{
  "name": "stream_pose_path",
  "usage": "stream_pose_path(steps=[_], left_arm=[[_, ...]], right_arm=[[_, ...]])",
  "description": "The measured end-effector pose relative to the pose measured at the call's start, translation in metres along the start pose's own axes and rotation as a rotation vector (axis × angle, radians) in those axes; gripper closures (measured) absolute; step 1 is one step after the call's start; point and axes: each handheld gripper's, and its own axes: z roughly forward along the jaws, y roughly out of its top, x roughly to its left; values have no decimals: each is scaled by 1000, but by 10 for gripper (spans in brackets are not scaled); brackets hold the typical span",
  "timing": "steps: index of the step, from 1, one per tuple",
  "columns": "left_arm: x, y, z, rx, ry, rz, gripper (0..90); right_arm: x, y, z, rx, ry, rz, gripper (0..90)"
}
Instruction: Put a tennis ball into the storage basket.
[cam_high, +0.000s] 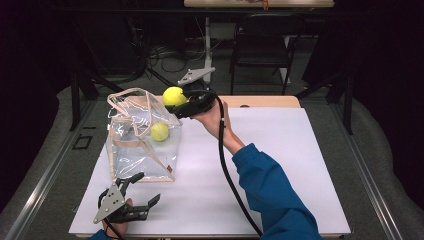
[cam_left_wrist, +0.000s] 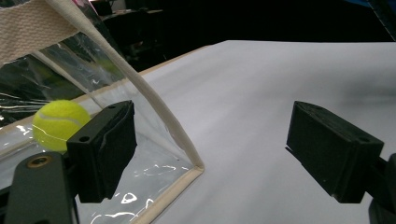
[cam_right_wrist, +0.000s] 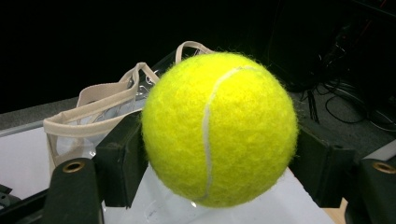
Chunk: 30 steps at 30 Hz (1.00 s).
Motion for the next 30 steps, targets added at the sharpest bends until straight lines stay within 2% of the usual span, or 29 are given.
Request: stream_pose_path(steps=[30], left_arm=[[-1, 1, 0, -7, 1, 4, 157]], right_arm=[[11, 20, 8, -20, 3, -17, 263]])
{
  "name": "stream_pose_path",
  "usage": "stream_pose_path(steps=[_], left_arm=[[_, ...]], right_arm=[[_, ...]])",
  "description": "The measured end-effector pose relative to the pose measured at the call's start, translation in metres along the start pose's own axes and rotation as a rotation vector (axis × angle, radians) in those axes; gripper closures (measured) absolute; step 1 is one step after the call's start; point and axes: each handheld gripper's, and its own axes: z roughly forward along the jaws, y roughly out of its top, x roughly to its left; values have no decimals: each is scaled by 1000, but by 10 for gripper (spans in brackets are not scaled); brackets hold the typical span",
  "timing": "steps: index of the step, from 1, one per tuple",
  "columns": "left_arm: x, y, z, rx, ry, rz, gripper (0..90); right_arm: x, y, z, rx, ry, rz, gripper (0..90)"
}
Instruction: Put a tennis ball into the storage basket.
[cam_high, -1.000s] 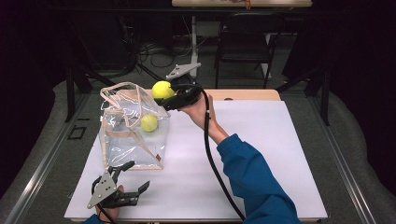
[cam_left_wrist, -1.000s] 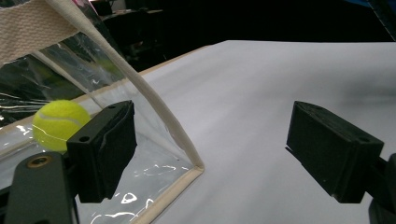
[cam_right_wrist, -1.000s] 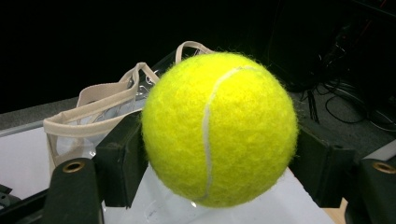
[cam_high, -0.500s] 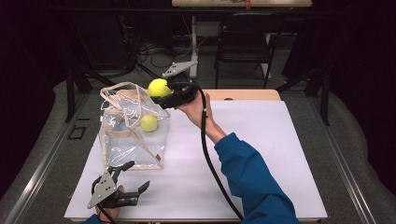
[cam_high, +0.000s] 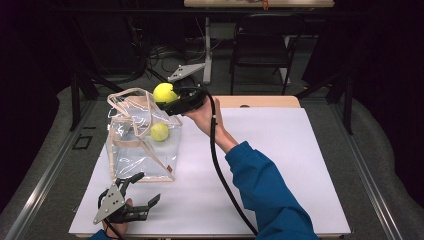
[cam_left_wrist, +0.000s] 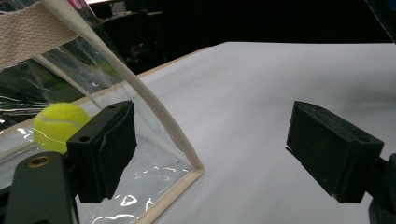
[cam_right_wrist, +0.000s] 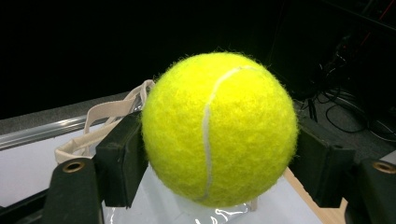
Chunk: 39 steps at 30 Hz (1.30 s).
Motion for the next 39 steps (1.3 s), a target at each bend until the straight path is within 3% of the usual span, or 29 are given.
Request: stream_pose_path(steps=[39], left_arm=[[0, 0, 0, -2, 1, 0, 157]], right_arm=[[-1, 5, 16, -5, 4, 15, 263]])
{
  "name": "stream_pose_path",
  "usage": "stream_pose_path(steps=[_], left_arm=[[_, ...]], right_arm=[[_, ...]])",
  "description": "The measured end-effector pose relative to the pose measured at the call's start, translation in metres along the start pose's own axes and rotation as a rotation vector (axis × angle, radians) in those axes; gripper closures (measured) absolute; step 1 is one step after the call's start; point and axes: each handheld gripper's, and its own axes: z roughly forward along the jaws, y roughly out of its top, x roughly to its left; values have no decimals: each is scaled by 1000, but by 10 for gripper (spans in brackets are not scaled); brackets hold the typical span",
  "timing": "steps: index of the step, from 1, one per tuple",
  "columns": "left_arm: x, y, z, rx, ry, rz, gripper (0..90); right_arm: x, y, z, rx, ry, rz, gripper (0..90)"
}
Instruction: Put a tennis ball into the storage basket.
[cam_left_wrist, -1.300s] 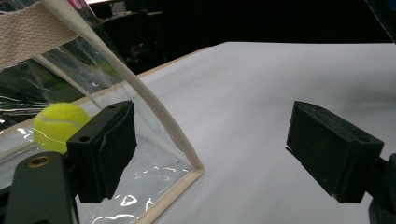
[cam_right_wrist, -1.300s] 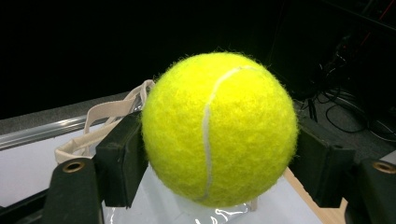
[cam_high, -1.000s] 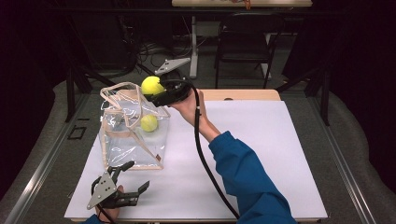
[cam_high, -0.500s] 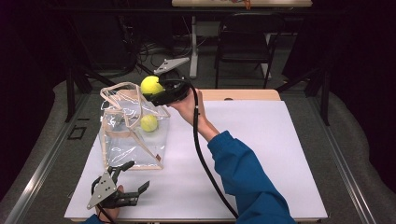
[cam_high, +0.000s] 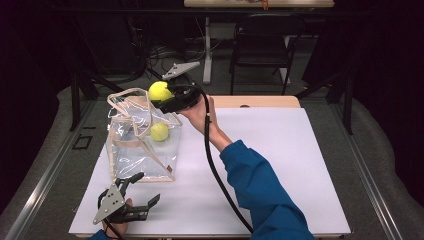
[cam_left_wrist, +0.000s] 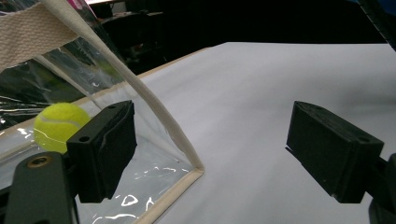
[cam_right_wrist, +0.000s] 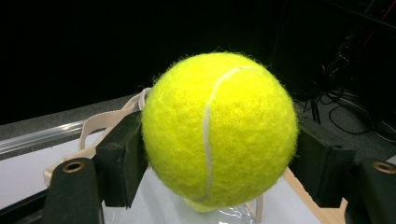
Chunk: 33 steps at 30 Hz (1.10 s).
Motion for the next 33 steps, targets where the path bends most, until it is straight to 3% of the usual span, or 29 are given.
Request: stream_pose_path(steps=[15, 16, 33], left_arm=[[0, 0, -1, -6, -3, -1, 157], [0, 0, -1, -8, -4, -3, 157], [0, 0, -1, -8, -2, -3, 157]], right_arm=[[4, 4, 2, -8, 5, -5, 263], [7, 6, 9, 4, 15, -10, 263], [7, 9, 19, -9, 13, 5, 263]])
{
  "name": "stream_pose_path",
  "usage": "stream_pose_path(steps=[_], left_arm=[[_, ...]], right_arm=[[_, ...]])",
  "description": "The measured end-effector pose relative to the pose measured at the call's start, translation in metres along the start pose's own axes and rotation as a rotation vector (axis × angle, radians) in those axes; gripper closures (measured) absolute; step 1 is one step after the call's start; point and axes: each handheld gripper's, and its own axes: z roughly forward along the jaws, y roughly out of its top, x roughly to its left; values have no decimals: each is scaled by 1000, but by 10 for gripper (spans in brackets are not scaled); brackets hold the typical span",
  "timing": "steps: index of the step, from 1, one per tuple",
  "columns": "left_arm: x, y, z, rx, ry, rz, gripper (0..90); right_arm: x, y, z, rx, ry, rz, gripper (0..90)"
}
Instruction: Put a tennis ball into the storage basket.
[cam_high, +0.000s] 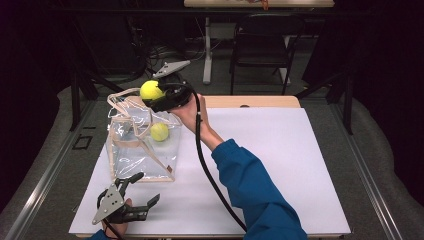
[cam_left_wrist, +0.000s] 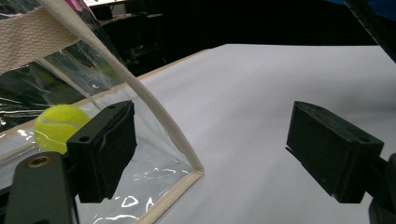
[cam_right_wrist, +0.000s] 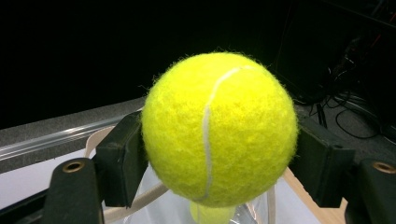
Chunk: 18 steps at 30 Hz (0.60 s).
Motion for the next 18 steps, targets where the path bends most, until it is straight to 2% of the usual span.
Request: stream_pose_path(steps=[18], left_arm=[[0, 0, 0, 1, -4, 5, 157]], right_arm=[[8, 5, 13, 13, 3, -21, 263]])
